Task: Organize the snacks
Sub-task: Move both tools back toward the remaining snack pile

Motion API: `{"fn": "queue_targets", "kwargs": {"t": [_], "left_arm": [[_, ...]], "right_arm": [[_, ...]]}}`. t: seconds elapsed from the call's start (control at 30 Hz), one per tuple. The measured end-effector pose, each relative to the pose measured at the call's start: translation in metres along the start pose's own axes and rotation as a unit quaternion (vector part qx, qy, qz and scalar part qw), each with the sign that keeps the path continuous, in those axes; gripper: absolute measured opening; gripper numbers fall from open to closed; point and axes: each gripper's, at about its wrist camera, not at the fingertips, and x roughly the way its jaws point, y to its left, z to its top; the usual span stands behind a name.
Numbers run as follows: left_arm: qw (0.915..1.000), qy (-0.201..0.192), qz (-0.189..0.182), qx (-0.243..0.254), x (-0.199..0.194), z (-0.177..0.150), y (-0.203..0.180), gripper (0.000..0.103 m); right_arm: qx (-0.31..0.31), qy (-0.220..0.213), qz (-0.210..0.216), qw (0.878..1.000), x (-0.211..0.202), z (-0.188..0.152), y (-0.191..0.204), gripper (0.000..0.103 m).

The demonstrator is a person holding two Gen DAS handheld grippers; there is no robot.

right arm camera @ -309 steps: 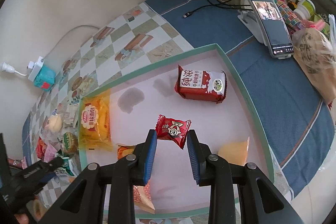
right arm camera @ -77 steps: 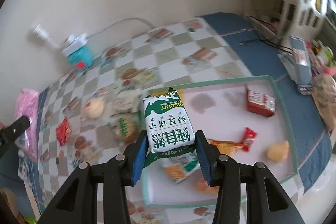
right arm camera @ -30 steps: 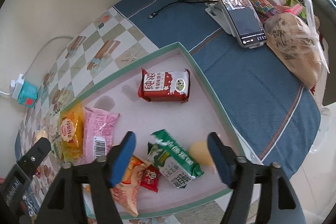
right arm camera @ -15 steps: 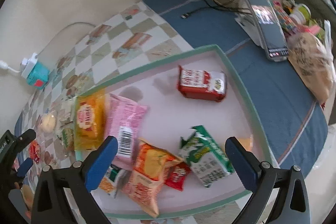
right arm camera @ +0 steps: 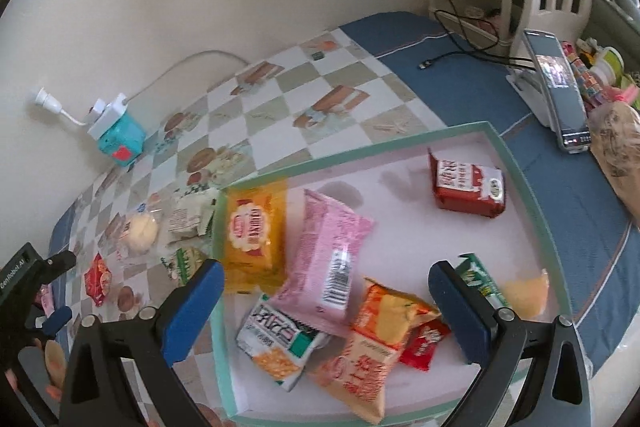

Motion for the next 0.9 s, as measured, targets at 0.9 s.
{"fn": "queue_targets", "kwargs": {"t": [0.9], "left_arm": [[0.9953,-0.091,-0.027,-0.022,-0.027,0.051,0.069,0.092]], "right_arm": [[-0.116,-0.033,0.065,0.990,0.013,-0.008,0.122,0.099]]}}
